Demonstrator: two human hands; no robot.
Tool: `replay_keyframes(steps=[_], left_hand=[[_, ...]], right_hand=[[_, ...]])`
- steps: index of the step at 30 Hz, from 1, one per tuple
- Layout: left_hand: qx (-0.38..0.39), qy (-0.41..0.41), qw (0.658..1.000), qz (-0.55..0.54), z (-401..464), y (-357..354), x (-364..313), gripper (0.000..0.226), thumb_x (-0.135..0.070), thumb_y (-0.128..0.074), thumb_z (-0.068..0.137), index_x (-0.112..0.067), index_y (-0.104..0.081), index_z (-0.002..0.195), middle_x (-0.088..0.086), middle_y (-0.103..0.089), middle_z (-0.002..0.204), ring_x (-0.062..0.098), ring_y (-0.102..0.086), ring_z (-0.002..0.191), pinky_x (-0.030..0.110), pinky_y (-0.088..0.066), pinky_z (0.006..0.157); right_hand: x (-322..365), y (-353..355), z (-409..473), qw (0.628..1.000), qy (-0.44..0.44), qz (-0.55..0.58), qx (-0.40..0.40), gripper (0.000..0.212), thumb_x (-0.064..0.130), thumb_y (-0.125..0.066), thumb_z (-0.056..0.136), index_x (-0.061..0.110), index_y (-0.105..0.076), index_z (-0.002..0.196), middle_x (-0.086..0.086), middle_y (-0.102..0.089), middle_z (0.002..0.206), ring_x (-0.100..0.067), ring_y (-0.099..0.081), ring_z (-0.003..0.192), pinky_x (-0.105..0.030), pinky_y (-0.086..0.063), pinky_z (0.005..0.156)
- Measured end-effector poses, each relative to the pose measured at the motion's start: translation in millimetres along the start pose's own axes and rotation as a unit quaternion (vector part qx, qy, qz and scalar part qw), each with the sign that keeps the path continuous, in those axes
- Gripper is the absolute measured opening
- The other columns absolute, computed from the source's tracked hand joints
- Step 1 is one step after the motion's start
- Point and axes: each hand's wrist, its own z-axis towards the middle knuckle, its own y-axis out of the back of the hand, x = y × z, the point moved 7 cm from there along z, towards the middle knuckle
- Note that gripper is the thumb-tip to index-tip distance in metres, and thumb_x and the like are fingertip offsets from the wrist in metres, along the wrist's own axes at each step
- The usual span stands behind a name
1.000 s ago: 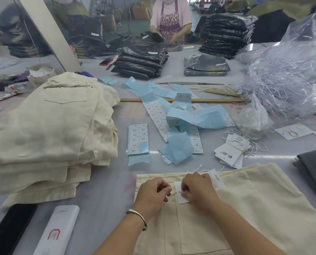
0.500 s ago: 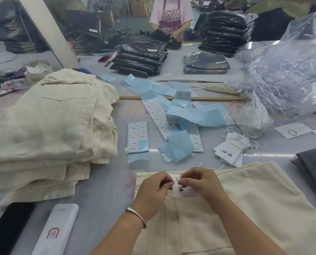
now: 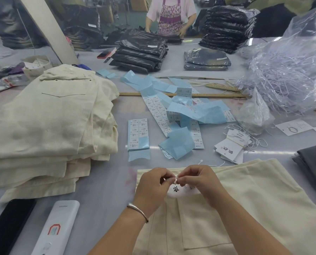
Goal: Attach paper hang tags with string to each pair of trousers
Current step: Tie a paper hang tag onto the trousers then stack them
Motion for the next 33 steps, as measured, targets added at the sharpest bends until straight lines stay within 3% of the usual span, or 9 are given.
replay_keyframes(steps=[5, 12, 17, 21, 27, 33], left_hand=[[-0.004, -0.01, 1.0, -0.006, -0.4, -0.9, -0.5, 0.007, -0.009, -0.073, 0.082, -0.015, -0.073, 0.079, -0.005, -0.068, 0.077, 0.001, -0.055, 0.069, 0.01, -0.039, 0.064], [-0.005, -0.003, 0.999, -0.038, -1.4, -1.3, 3.9, 0.015, -0.006, -0.072, 0.082, -0.019, -0.071, 0.076, -0.009, -0.067, 0.074, 0.001, -0.057, 0.07, 0.009, -0.04, 0.064], [-0.001, 0.001, 0.999, -0.049, -3.3, -1.0, 6.1, 0.018, -0.006, -0.072, 0.081, -0.022, -0.07, 0.075, -0.011, -0.066, 0.073, 0.002, -0.056, 0.067, 0.011, -0.04, 0.063], [-0.028, 0.026, 0.998, -0.046, -4.1, 4.3, 13.2, 0.023, -0.008, -0.072, 0.082, -0.027, -0.065, 0.071, -0.018, -0.063, 0.07, 0.003, -0.052, 0.062, 0.014, -0.041, 0.061], [-0.037, 0.025, 0.997, -0.06, -7.1, 8.7, 15.7, 0.022, -0.002, -0.068, 0.082, -0.021, -0.066, 0.072, -0.011, -0.063, 0.07, 0.005, -0.052, 0.062, 0.02, -0.044, 0.061], [-0.061, 0.019, 0.997, -0.048, -5.7, 15.7, 16.5, 0.024, -0.004, -0.074, 0.08, -0.026, -0.069, 0.071, -0.022, -0.063, 0.072, 0.002, -0.055, 0.063, 0.01, -0.04, 0.062]], right_hand=[[-0.2, -1.0, 0.0, 1.0, -0.005, 0.018, 0.005, 0.019, 0.018, -0.08, 0.057, 0.009, -0.074, 0.071, -0.007, -0.068, 0.063, -0.014, -0.057, 0.06, -0.022, -0.037, 0.056], [-10.4, -8.2, -0.8, 0.991, -0.036, 0.128, 0.011, 0.011, -0.003, -0.075, 0.073, 0.008, -0.076, 0.075, -0.008, -0.07, 0.072, -0.012, -0.059, 0.061, -0.019, -0.044, 0.06], [-13.6, -12.9, -3.3, 0.989, -0.025, 0.146, -0.003, 0.01, -0.002, -0.07, 0.08, 0.007, -0.074, 0.08, -0.006, -0.068, 0.075, -0.012, -0.057, 0.066, -0.021, -0.043, 0.065], [-7.9, -13.5, -2.1, 0.988, 0.011, 0.154, -0.006, 0.009, -0.003, -0.064, 0.084, 0.004, -0.07, 0.086, -0.009, -0.072, 0.085, -0.009, -0.06, 0.066, -0.017, -0.046, 0.06], [-11.1, -15.4, 0.3, 0.977, -0.002, 0.212, -0.01, 0.012, -0.003, -0.064, 0.083, 0.004, -0.073, 0.087, -0.017, -0.072, 0.082, -0.015, -0.061, 0.062, -0.019, -0.049, 0.059], [-13.2, -16.5, 2.5, 0.982, 0.001, 0.19, 0.009, 0.02, -0.003, -0.065, 0.083, 0.003, -0.072, 0.101, -0.016, -0.071, 0.083, -0.017, -0.064, 0.067, -0.02, -0.051, 0.064]])
